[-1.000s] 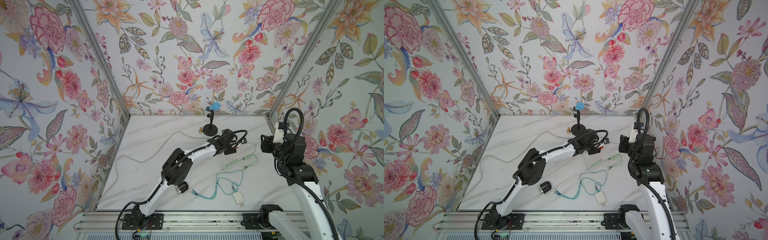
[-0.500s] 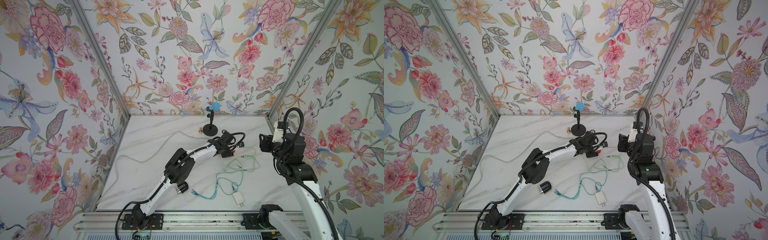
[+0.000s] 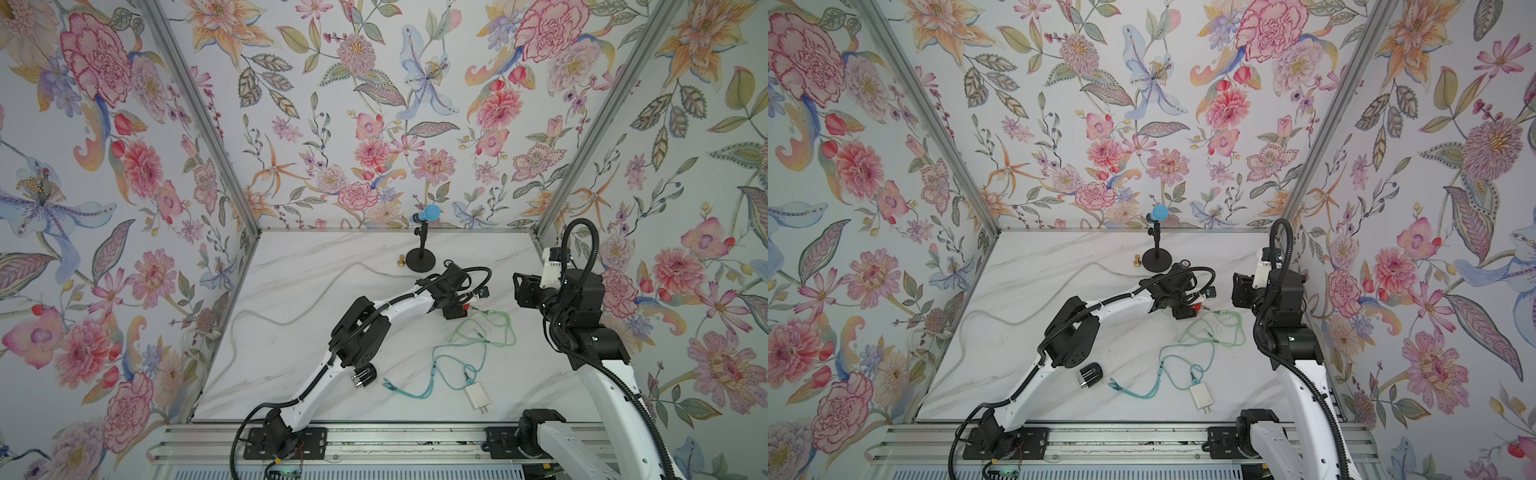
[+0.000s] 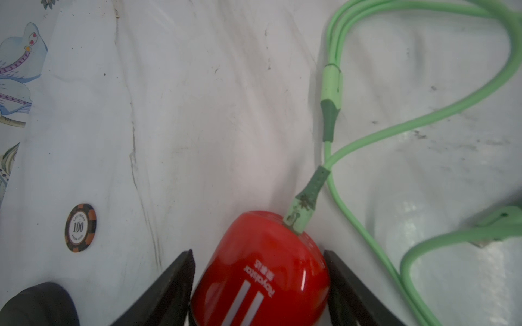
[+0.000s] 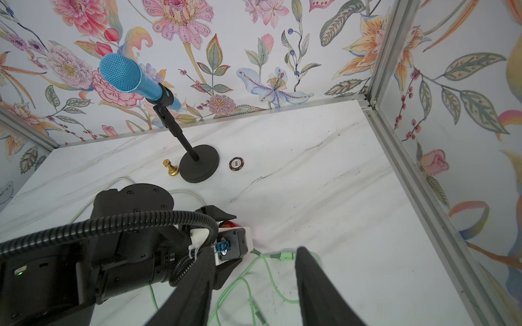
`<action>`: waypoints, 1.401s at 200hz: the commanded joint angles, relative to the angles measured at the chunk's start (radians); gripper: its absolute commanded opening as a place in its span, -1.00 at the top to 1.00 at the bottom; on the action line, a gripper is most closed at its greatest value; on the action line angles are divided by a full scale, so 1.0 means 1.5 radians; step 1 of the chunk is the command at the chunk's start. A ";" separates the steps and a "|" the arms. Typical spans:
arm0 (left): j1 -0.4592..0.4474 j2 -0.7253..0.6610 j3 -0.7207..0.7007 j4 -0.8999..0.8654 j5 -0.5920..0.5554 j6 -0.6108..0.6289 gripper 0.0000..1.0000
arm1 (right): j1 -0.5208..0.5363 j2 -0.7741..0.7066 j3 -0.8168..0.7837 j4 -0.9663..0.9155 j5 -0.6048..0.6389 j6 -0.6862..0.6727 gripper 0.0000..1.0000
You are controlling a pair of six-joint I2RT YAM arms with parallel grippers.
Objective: Charge the electric shaver
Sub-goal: Place the electric shaver at the center of the board, then pick up the plug from the center of the board.
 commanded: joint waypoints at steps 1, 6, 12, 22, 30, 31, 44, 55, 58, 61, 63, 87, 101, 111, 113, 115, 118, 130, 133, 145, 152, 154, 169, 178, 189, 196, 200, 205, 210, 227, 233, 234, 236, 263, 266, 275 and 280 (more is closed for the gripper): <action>0.003 0.007 0.030 -0.020 0.020 0.009 -0.50 | -0.003 -0.016 -0.006 -0.019 -0.017 0.013 0.00; 0.003 0.003 0.035 -0.022 0.020 0.007 -0.50 | -0.003 -0.017 -0.006 -0.024 -0.024 0.010 -0.01; 0.004 -0.004 0.039 -0.023 0.026 0.007 -0.51 | -0.001 -0.018 -0.005 -0.034 -0.028 0.008 -0.01; 0.005 -0.022 0.042 -0.016 0.032 0.007 -0.52 | 0.004 -0.015 -0.002 -0.055 -0.032 0.005 -0.02; 0.007 -0.039 0.042 -0.008 0.033 0.005 -0.53 | 0.011 -0.014 -0.002 -0.074 -0.035 0.005 -0.03; 0.007 -0.042 0.042 -0.007 0.034 0.005 -0.53 | 0.012 -0.014 -0.002 -0.076 -0.035 0.005 -0.03; 0.009 -0.072 0.042 0.003 0.042 0.002 -0.54 | 0.028 -0.018 -0.007 -0.109 -0.025 0.005 -0.05; 0.013 -0.101 0.037 0.012 0.054 -0.006 -0.55 | 0.040 -0.025 -0.014 -0.138 -0.013 0.009 -0.06; 0.014 -0.109 0.034 0.015 0.056 -0.008 -0.55 | 0.043 -0.027 -0.018 -0.148 -0.013 0.011 -0.06; 0.014 -0.119 0.032 0.018 0.055 -0.010 -0.55 | 0.046 -0.028 -0.020 -0.156 -0.015 0.015 -0.06; 0.014 -0.125 0.029 0.021 0.056 -0.013 -0.55 | 0.047 -0.029 -0.022 -0.162 -0.017 0.017 -0.07; 0.018 -0.226 -0.055 0.090 0.065 -0.039 -0.56 | 0.089 -0.018 -0.046 -0.239 -0.074 0.064 -0.20; 0.020 -0.298 -0.127 0.144 0.060 -0.061 -0.56 | 0.168 -0.028 -0.064 -0.281 -0.030 0.118 -0.22; 0.024 -0.353 -0.190 0.193 0.057 -0.079 -0.58 | 0.236 -0.040 -0.078 -0.306 0.019 0.161 -0.25; 0.025 -0.364 -0.201 0.203 0.055 -0.084 -0.58 | 0.252 -0.043 -0.079 -0.310 0.030 0.168 -0.28; 0.026 -0.375 -0.216 0.215 0.054 -0.088 -0.60 | 0.269 -0.044 -0.079 -0.314 0.043 0.177 -0.30; 0.027 -0.391 -0.236 0.232 0.052 -0.096 -0.64 | 0.292 -0.044 -0.076 -0.322 0.060 0.191 -0.32; 0.033 -0.444 -0.301 0.283 0.056 -0.113 -0.72 | 0.363 -0.033 -0.067 -0.352 0.107 0.253 -0.39; 0.033 -0.454 -0.311 0.289 0.053 -0.116 -0.72 | 0.375 -0.030 -0.064 -0.356 0.105 0.264 -0.39; 0.036 -0.489 -0.332 0.288 0.046 -0.123 -0.73 | 0.435 -0.005 -0.060 -0.372 0.115 0.315 -0.41; 0.038 -0.508 -0.347 0.289 0.034 -0.129 -0.73 | 0.480 0.009 -0.069 -0.379 0.140 0.348 -0.42; 0.039 -0.515 -0.352 0.290 0.031 -0.131 -0.73 | 0.484 0.011 -0.070 -0.379 0.142 0.352 -0.42; 0.052 -0.569 -0.408 0.322 0.012 -0.154 -0.75 | 0.537 0.047 -0.101 -0.393 0.157 0.412 -0.45; 0.067 -0.604 -0.452 0.354 -0.002 -0.178 -0.75 | 0.562 0.068 -0.123 -0.392 0.165 0.444 -0.46; 0.089 -0.637 -0.501 0.387 -0.015 -0.212 -0.74 | 0.590 0.089 -0.145 -0.394 0.188 0.484 -0.49; 0.102 -0.676 -0.538 0.417 -0.043 -0.236 -0.72 | 0.600 0.099 -0.157 -0.393 0.196 0.503 -0.50; 0.110 -0.689 -0.559 0.433 -0.055 -0.250 -0.71 | 0.603 0.104 -0.163 -0.392 0.201 0.510 -0.50; 0.118 -0.704 -0.583 0.447 -0.064 -0.260 -0.71 | 0.605 0.109 -0.168 -0.392 0.208 0.517 -0.50; 0.128 -0.718 -0.606 0.458 -0.071 -0.269 -0.72 | 0.608 0.113 -0.172 -0.393 0.212 0.523 -0.51; 0.155 -0.758 -0.662 0.475 -0.075 -0.318 -0.84 | 0.609 0.114 -0.185 -0.376 0.211 0.525 -0.52; 0.166 -0.768 -0.676 0.477 -0.060 -0.331 -0.85 | 0.609 0.115 -0.192 -0.365 0.202 0.521 -0.52; 0.168 -0.770 -0.678 0.479 -0.057 -0.333 -0.85 | 0.609 0.115 -0.193 -0.363 0.201 0.520 -0.52; 0.172 -0.773 -0.684 0.481 -0.051 -0.337 -0.86 | 0.608 0.116 -0.195 -0.359 0.196 0.519 -0.52; 0.213 -0.801 -0.746 0.513 0.020 -0.377 -0.98 | 0.611 0.148 -0.217 -0.304 0.145 0.505 -0.52; 0.214 -0.802 -0.750 0.513 0.021 -0.379 -0.98 | 0.612 0.151 -0.217 -0.302 0.145 0.506 -0.52; 0.216 -0.804 -0.759 0.512 0.025 -0.381 -0.98 | 0.611 0.158 -0.220 -0.297 0.147 0.505 -0.52; 0.216 -0.805 -0.764 0.517 0.019 -0.385 -0.98 | 0.610 0.160 -0.224 -0.295 0.150 0.506 -0.51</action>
